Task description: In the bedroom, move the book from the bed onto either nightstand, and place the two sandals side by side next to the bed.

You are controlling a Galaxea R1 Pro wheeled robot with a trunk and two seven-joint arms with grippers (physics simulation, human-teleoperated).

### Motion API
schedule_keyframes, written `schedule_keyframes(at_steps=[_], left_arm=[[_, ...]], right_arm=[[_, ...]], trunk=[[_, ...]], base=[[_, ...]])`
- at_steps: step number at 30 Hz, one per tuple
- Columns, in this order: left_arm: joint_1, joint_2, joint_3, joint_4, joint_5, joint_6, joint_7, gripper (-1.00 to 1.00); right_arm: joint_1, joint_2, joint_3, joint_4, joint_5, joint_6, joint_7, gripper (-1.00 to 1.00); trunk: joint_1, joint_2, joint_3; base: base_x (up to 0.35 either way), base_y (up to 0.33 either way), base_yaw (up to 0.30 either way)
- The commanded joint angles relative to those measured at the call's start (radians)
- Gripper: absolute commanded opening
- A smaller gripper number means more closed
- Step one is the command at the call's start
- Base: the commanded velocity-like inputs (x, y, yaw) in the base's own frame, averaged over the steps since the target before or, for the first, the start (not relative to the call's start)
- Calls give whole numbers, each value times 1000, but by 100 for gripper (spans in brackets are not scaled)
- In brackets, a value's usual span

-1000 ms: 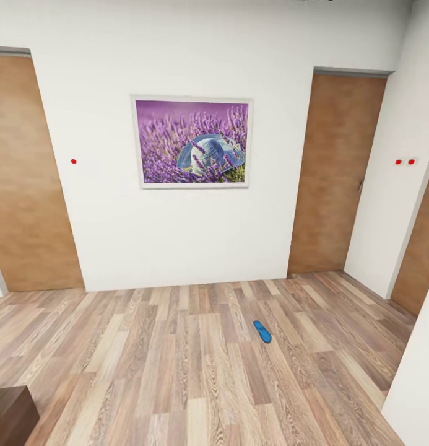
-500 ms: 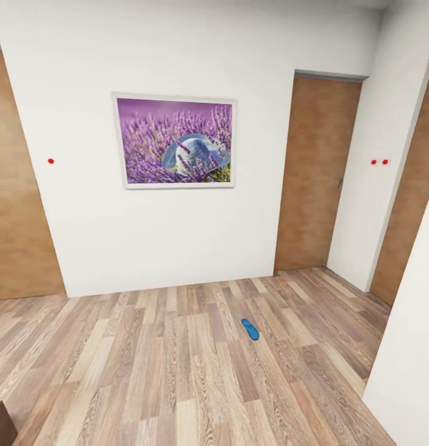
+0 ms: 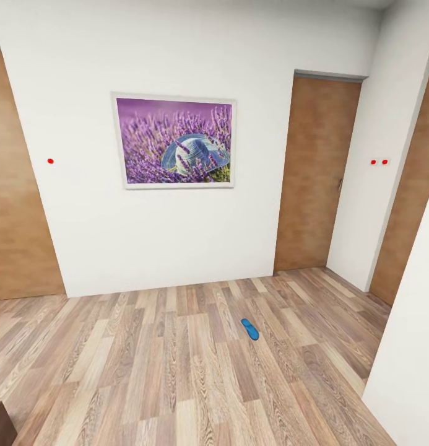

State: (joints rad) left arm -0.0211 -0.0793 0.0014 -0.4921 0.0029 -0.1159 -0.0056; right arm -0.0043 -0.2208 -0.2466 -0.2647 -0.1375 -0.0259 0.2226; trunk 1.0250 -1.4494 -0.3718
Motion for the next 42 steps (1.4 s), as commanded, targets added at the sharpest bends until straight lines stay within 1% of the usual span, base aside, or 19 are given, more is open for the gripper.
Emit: schedule_keyframes(at_steps=[1, 11, 42], left_arm=[[-1, 0, 0, 1, 0, -3, -1, 100], [-1, 0, 0, 1, 0, -3, -1, 100], [-1, 0, 0, 1, 1, -3, -1, 100]], right_arm=[[-1, 0, -1, 1, -11, -2, 6, 100], [0, 0, 1, 1, -12, -2, 6, 100], [0, 0, 1, 0, -13, -2, 10, 100]], trunk=[[0, -1, -1], [0, -1, -3], [0, -1, -51]], base=[[0, 0, 0], [0, 0, 0], [0, 0, 0]])
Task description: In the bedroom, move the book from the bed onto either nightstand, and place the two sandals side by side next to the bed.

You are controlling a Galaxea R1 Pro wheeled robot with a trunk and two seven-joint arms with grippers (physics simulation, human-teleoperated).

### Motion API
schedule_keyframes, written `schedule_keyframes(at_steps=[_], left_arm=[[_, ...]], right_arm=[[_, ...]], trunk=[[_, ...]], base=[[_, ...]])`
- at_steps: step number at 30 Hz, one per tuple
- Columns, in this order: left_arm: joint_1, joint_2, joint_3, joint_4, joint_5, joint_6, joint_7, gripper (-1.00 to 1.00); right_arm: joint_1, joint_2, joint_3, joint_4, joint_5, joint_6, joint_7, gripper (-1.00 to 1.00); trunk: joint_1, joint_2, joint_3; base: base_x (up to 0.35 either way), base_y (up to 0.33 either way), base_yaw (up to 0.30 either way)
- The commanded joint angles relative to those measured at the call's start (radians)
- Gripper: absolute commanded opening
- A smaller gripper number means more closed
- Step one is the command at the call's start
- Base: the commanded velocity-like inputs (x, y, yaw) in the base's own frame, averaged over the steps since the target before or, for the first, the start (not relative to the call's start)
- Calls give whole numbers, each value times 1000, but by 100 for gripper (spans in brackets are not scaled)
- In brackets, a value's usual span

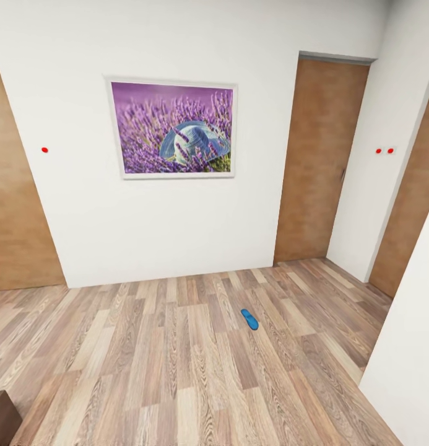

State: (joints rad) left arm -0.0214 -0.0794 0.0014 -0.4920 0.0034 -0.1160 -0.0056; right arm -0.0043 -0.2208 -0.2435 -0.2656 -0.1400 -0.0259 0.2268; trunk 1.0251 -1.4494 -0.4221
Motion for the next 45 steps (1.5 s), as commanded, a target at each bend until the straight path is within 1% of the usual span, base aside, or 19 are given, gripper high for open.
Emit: schedule_keyframes(at_steps=[1, 14, 24, 33, 45], left_arm=[[0, 0, 0, 0, 1, -3, 0, 100], [-1, 1, 0, 0, 1, -2, 1, 100], [-1, 1, 0, 0, 1, -2, 1, 100], [0, 1, 0, 0, 1, -2, 1, 100], [0, 3, 2, 0, 1, -2, 1, 100]], right_arm=[[0, 0, -2, 1, -10, -2, 6, 100], [-1, 0, -2, 1, -10, -2, 6, 100], [-1, 0, -2, 1, -10, -3, 6, 100], [0, 0, -2, 2, -10, -2, 5, 100], [0, 0, -2, 2, -10, -2, 3, 100]], trunk=[[0, -1, -3], [0, -1, -23], [0, -1, -39], [0, -1, -43], [0, -1, -43]], base=[[0, 0, 0], [0, 0, -3], [0, 0, -64], [1, 0, -26], [257, 0, -1]])
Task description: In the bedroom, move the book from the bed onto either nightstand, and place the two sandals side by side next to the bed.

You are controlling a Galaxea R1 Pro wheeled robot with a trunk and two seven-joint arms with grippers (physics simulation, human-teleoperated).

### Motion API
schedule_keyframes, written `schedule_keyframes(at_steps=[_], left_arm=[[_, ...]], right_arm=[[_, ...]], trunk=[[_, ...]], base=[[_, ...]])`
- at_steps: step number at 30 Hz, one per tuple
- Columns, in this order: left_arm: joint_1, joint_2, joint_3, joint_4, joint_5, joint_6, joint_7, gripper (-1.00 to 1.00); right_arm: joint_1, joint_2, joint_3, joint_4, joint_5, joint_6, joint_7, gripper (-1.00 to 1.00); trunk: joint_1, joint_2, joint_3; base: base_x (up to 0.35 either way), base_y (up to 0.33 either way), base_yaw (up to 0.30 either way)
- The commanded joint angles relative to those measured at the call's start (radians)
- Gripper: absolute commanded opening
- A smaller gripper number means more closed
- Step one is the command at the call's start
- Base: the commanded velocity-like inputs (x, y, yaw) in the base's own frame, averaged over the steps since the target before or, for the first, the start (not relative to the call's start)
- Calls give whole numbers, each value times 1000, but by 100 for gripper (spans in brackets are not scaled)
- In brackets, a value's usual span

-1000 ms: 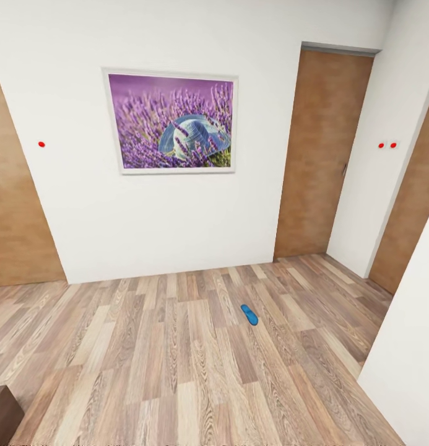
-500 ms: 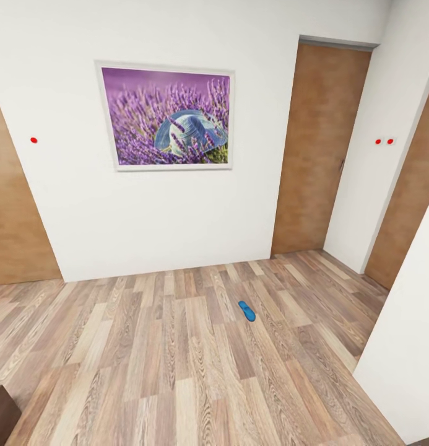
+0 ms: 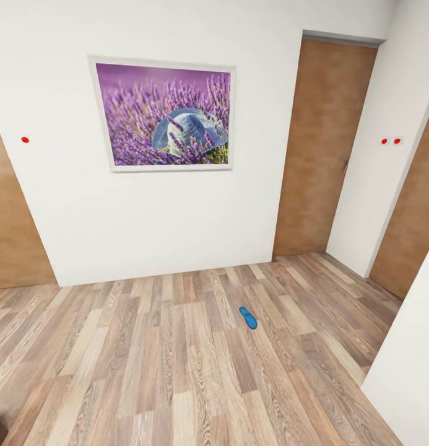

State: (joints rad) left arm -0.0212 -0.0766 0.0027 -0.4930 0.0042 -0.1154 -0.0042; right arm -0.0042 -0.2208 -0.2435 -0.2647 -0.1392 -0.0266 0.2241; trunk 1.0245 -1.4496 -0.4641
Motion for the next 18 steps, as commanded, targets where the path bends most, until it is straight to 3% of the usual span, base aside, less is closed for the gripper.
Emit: schedule_keyframes(at_steps=[1, 18], left_arm=[[0, 0, 0, 1, 0, -3, 0, 100], [-1, 1, 2, 1, 2, -3, 0, 100]], right_arm=[[0, 0, -2, 1, -10, -2, 6, 100], [0, 0, -2, 1, -6, -2, 6, 100]], trunk=[[1, 0, -1], [1, 0, -1]], base=[[315, 0, 0], [319, 0, 0]])
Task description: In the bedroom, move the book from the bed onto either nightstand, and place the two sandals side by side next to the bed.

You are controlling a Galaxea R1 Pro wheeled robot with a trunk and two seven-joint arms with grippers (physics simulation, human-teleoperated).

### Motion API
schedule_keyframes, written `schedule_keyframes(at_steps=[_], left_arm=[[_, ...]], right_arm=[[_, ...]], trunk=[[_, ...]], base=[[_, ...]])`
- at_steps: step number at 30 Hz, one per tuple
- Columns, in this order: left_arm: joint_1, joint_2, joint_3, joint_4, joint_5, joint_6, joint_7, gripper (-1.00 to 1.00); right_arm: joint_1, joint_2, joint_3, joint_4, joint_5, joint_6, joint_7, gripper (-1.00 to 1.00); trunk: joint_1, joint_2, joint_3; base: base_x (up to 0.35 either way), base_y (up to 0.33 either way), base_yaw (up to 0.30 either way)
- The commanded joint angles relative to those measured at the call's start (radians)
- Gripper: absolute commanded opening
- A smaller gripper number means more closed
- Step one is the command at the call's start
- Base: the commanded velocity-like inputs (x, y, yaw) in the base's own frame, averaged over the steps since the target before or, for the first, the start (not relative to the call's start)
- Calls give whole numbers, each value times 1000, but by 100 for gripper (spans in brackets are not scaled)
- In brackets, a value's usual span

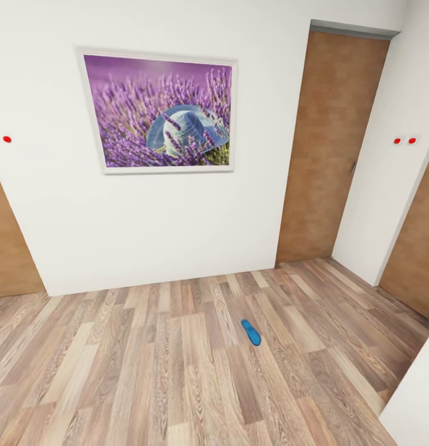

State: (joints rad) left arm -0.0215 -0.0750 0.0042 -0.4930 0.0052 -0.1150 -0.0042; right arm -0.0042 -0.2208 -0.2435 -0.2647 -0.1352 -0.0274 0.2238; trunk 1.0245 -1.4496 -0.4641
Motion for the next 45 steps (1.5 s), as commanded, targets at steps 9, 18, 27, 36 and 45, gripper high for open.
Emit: schedule_keyframes(at_steps=[9, 18, 27, 36, 45], left_arm=[[-1, -1, 1, 1, 0, -3, 1, 100], [0, -1, 2, -1, 0, -6, 3, 100], [-1, 0, 2, -12, 0, -6, 3, 100], [-1, -1, 1, -61, -5, -5, 3, 100], [-2, 0, 2, -70, 2, -6, 3, 100]], right_arm=[[-2, 5, 3, -7, -3, -1, 4, 100], [-8, 89, 10, -71, 1, 2, -34, 100], [-10, 113, 13, -161, 33, 8, -171, 100], [-10, 116, 13, -167, 157, 12, -190, 100], [-10, 116, 11, -166, 176, 6, -187, 100]], trunk=[[1, 0, -1], [1, 0, -1], [1, 0, -1], [1, 0, -1], [1, 0, -1]], base=[[319, 0, 0], [319, 0, 0], [316, 0, 0], [236, 0, 0], [32, 0, 0]])
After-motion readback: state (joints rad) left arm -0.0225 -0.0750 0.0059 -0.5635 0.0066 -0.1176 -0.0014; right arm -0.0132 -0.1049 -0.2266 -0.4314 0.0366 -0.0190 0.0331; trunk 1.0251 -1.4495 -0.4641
